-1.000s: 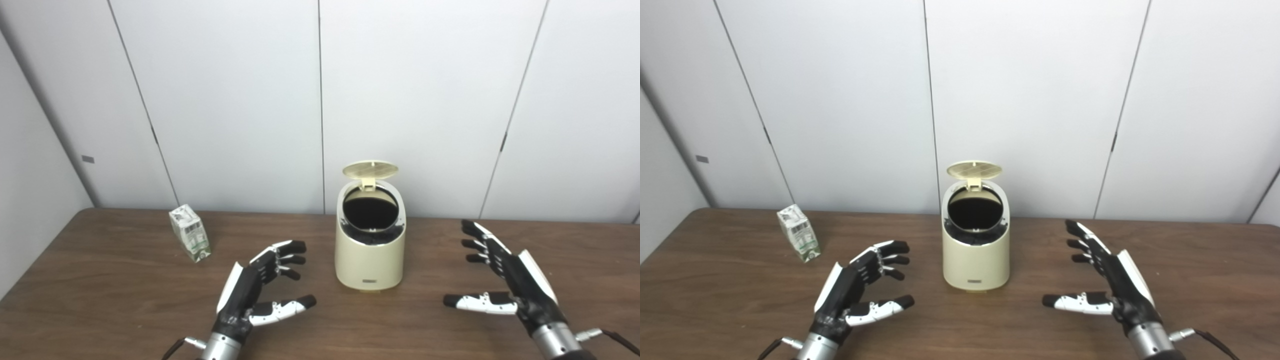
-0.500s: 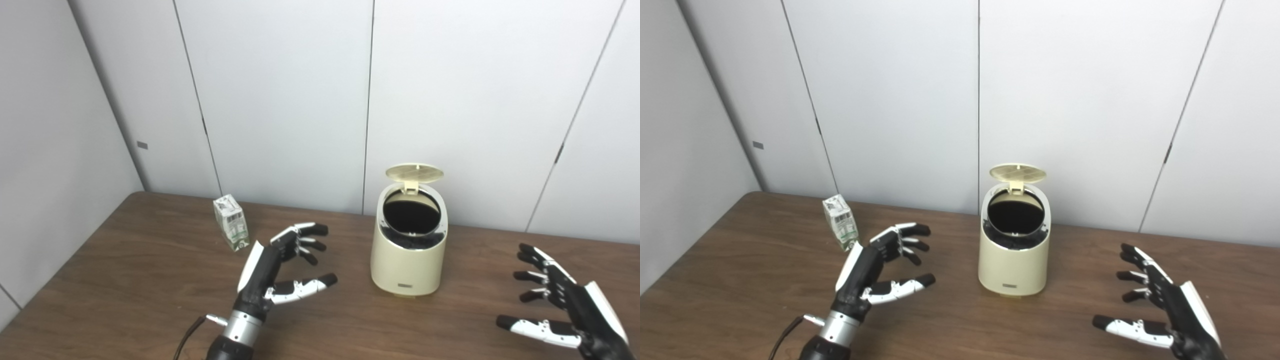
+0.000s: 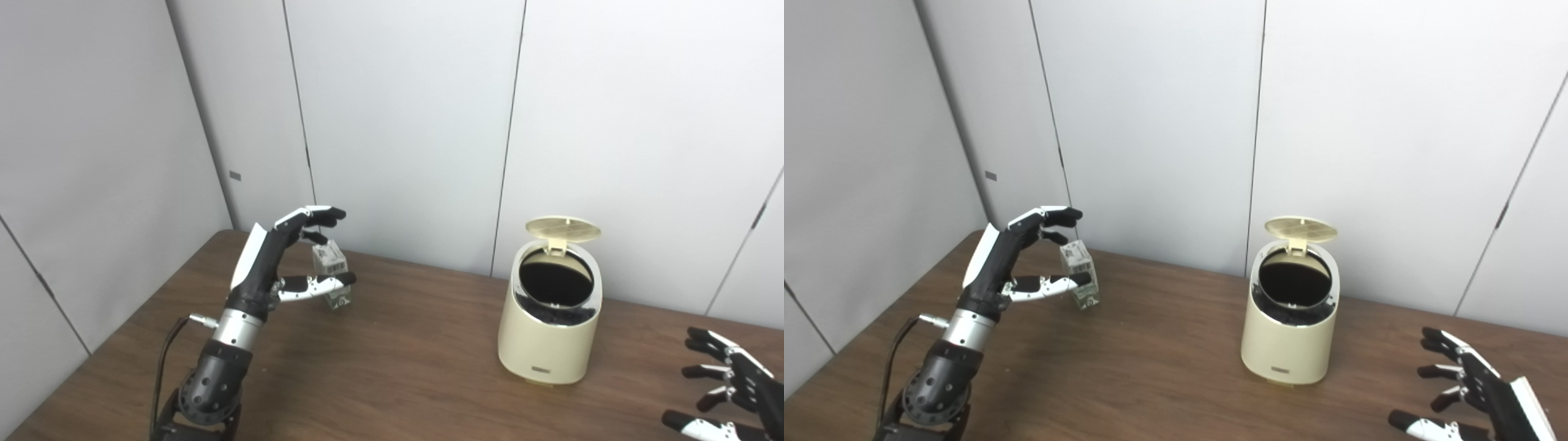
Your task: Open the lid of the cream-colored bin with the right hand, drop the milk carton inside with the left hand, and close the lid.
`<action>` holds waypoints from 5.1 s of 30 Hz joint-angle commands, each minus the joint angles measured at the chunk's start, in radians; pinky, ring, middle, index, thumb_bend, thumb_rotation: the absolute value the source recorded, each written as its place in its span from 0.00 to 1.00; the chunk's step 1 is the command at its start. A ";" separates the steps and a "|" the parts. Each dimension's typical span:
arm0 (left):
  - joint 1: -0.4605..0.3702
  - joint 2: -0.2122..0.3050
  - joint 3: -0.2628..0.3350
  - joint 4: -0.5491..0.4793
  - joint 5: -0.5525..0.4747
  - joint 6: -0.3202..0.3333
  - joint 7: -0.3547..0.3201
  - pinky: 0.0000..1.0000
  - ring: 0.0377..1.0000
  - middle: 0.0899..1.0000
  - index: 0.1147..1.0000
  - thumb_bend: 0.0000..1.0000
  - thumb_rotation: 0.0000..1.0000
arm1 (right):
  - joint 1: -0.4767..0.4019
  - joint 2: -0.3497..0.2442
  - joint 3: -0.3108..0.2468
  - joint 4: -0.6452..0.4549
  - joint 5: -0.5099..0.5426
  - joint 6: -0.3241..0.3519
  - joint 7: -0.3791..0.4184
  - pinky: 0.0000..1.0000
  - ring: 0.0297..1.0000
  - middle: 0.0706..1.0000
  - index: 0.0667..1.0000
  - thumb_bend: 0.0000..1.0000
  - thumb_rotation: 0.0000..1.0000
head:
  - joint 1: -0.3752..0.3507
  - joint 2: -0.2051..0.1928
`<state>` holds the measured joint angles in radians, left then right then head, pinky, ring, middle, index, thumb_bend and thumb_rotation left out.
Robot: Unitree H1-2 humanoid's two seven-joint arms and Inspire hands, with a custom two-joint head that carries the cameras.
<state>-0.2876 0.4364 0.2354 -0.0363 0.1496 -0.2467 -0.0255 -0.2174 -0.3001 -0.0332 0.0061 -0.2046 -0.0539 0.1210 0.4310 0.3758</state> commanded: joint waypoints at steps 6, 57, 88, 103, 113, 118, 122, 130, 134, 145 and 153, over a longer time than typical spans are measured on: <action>-0.114 0.073 0.035 0.080 0.045 -0.007 0.061 0.66 0.76 0.76 0.73 0.77 0.02 | -0.043 -0.023 0.003 -0.032 -0.002 -0.029 -0.004 0.40 0.67 0.81 0.82 0.98 0.41 | -0.002 -0.002; -0.216 0.058 -0.105 0.622 0.033 0.055 0.098 0.78 0.84 0.86 0.91 0.98 0.32 | -0.019 -0.076 -0.014 -0.040 0.037 -0.030 0.001 0.35 0.61 0.76 0.76 1.00 0.50 | -0.026 0.012; -0.318 -0.050 -0.107 0.817 0.045 -0.005 0.354 0.63 0.68 0.68 0.72 0.87 0.20 | 0.041 -0.086 -0.021 -0.118 0.022 0.031 0.015 0.34 0.60 0.76 0.76 1.00 0.51 | -0.052 0.035; -0.354 -0.078 -0.124 0.873 0.045 -0.033 0.421 0.32 0.38 0.41 0.42 0.53 0.00 | 0.061 -0.074 -0.034 -0.127 0.010 0.021 -0.006 0.34 0.60 0.75 0.74 1.00 0.53 | -0.059 0.045; -0.320 -0.075 -0.142 0.806 0.058 -0.032 0.422 0.32 0.38 0.41 0.42 0.52 0.00 | 0.054 -0.062 -0.026 -0.071 -0.008 -0.029 -0.024 0.36 0.60 0.75 0.75 1.00 0.55 | -0.078 0.040; -0.270 -0.088 -0.135 0.660 0.050 -0.010 0.399 0.34 0.39 0.41 0.42 0.52 0.00 | 0.042 -0.048 -0.023 -0.061 -0.022 -0.028 -0.034 0.38 0.63 0.77 0.77 0.97 0.49 | -0.106 0.035; -0.235 -0.114 -0.128 0.510 0.050 0.044 0.386 0.36 0.40 0.42 0.42 0.52 0.00 | 0.033 -0.044 -0.022 -0.059 -0.035 -0.029 -0.036 0.40 0.67 0.80 0.80 0.93 0.44 | -0.121 0.033; -0.208 -0.173 -0.134 0.271 0.080 0.143 0.360 0.32 0.37 0.40 0.43 0.52 0.00 | 0.026 -0.030 -0.018 -0.076 -0.063 -0.008 -0.043 0.47 0.71 0.81 0.83 0.88 0.30 | -0.159 0.033; -0.207 -0.206 -0.149 0.154 0.102 0.214 0.333 0.31 0.36 0.40 0.43 0.52 0.00 | 0.029 -0.019 -0.015 -0.113 -0.058 0.048 -0.024 0.52 0.75 0.85 0.85 0.86 0.22 | -0.187 0.035; -0.242 -0.294 -0.196 -0.023 0.142 0.303 0.269 0.26 0.31 0.39 0.43 0.53 0.00 | 0.028 0.000 0.012 -0.159 -0.060 0.086 -0.021 0.71 0.83 0.90 0.89 0.79 0.04 | -0.294 0.044; -0.253 -0.348 -0.242 -0.040 0.161 0.290 0.239 0.27 0.33 0.40 0.43 0.53 0.00 | 0.020 0.003 0.025 -0.125 -0.089 0.048 -0.042 0.73 0.82 0.89 0.88 0.80 0.05 | -0.343 0.047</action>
<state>-0.4854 0.0880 -0.0035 -0.0379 0.3032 0.0860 0.2136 -0.1607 -0.2914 -0.0021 -0.0991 -0.2904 0.0421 0.1102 0.0936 0.4218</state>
